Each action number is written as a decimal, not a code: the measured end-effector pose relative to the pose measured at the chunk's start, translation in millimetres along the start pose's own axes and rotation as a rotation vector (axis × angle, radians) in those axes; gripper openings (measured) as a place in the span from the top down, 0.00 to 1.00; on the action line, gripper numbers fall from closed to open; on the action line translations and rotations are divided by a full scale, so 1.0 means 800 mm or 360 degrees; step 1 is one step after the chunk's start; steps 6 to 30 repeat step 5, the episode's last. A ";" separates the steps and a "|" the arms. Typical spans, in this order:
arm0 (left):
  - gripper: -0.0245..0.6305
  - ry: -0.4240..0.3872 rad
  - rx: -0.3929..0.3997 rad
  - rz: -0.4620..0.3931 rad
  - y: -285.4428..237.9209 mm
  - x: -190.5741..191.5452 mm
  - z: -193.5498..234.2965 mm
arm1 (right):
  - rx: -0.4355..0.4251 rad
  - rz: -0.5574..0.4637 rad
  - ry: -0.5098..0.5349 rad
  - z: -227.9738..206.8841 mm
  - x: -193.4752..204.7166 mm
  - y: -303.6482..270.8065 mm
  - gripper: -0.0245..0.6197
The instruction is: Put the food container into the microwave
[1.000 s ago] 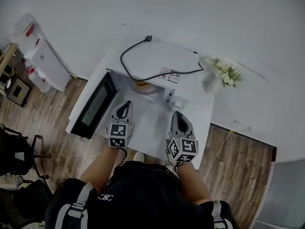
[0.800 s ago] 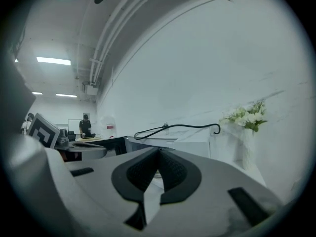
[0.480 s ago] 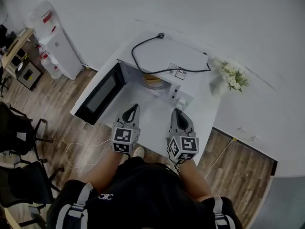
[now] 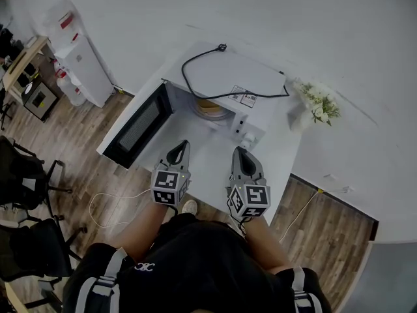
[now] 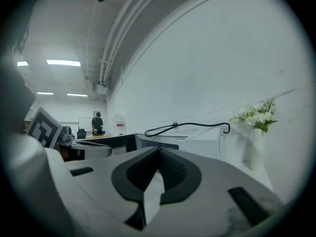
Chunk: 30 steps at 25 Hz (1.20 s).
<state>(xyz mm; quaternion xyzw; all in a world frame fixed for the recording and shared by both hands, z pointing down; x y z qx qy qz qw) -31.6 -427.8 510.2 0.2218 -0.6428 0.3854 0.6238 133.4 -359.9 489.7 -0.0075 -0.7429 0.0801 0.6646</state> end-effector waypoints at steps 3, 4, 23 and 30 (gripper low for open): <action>0.96 0.0043 -0.0002 0.0009 -0.001 0.003 0.008 | 0.0004 0.0003 -0.0002 0.002 0.000 -0.002 0.95; 0.96 0.0060 -0.0003 0.0010 -0.001 0.003 0.011 | 0.0005 0.0005 -0.0002 0.002 0.001 -0.003 0.95; 0.96 0.0078 -0.0005 0.0010 -0.001 0.004 0.013 | 0.0006 0.0006 -0.0003 0.003 0.001 -0.004 0.95; 0.96 0.0078 -0.0005 0.0010 -0.001 0.004 0.013 | 0.0006 0.0006 -0.0003 0.003 0.001 -0.004 0.95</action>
Point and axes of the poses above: the fingertips, and each gripper's own axes: y backward along the fingers, z to its left, x out of its underside, the point moved 3 cm from there along y, backward along the fingers, and after that the axes turned 11 degrees about x, right-handed, at the moved point
